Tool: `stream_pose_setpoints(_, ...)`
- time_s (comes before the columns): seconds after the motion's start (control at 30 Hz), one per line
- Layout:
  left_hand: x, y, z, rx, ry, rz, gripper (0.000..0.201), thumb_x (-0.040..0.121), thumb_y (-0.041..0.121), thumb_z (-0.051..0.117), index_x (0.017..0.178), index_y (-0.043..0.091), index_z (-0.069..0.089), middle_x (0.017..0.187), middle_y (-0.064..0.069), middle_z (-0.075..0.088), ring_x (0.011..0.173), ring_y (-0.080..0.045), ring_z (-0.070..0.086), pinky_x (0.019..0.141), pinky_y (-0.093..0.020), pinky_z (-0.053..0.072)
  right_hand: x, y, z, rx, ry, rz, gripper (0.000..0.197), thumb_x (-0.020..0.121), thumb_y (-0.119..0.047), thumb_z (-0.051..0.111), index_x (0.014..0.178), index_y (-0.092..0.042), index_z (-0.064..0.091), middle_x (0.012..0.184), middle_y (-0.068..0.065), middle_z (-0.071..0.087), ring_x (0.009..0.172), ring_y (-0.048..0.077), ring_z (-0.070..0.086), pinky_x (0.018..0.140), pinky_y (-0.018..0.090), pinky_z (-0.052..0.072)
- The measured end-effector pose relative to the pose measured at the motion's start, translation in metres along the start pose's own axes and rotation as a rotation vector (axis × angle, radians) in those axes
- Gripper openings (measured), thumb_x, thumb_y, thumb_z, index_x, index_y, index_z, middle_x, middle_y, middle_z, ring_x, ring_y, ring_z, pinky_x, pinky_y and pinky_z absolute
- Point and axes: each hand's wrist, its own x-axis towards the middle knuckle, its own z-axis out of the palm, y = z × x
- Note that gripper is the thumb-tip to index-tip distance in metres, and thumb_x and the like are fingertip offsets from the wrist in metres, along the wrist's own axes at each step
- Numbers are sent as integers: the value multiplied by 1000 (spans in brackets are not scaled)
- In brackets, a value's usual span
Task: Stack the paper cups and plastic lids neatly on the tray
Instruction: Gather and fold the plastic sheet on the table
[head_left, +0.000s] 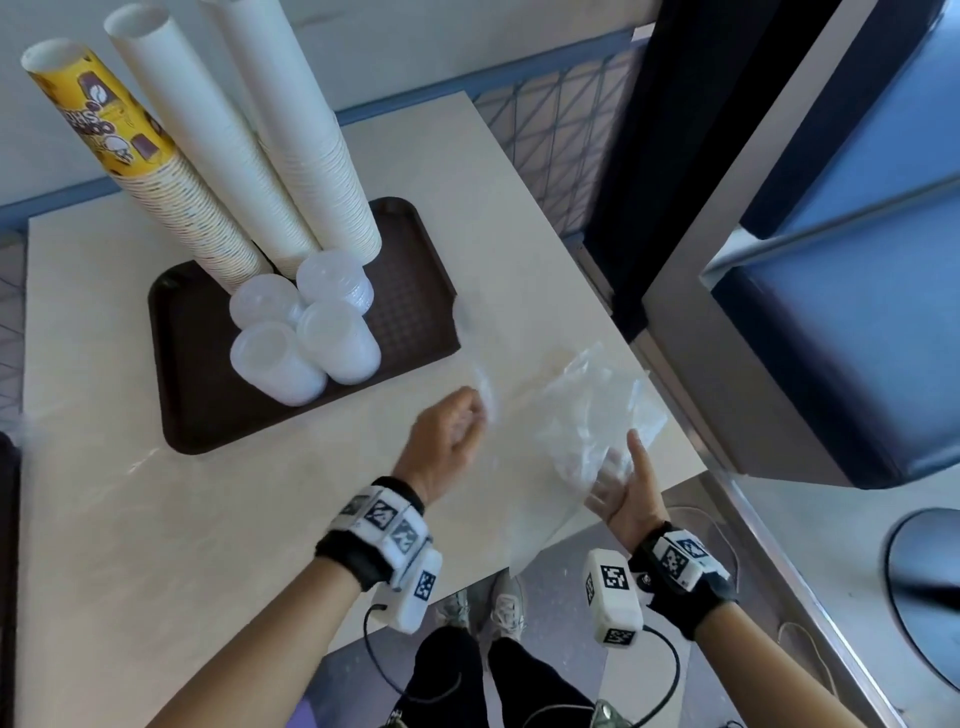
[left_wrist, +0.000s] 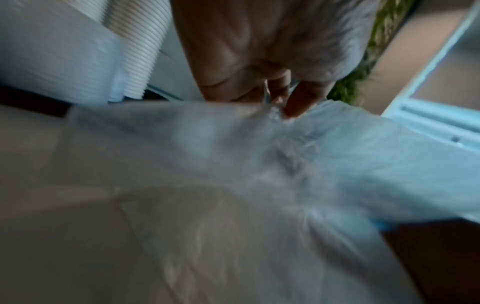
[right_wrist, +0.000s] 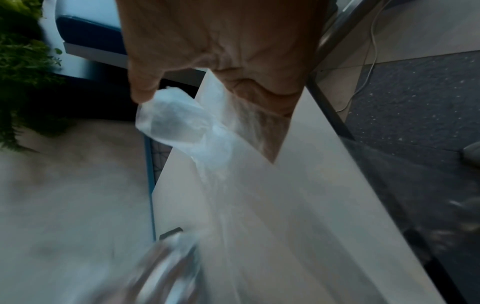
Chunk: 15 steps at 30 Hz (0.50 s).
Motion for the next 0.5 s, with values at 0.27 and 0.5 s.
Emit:
stream_pose_setpoints(0.27,17,-27,66,469,-299,107,8,86,11,49,90,5,53,113,-10,52,96,-27,54,72,-42,48,5,10,14,-42,-65,-26,129,25,-63,85,135,-16,37,120,13,60,97,27,66,66,32,57)
stream_pose_setpoints(0.5,8,-26,76,549,-419,77,30,96,22,41,123,10,49,143,-2,39,125,-20,44,89,-35,46,9,15,28,-194,-125,-10,102,46,-62,81,126,-5,54,117,16,65,108,27,63,100,42,47)
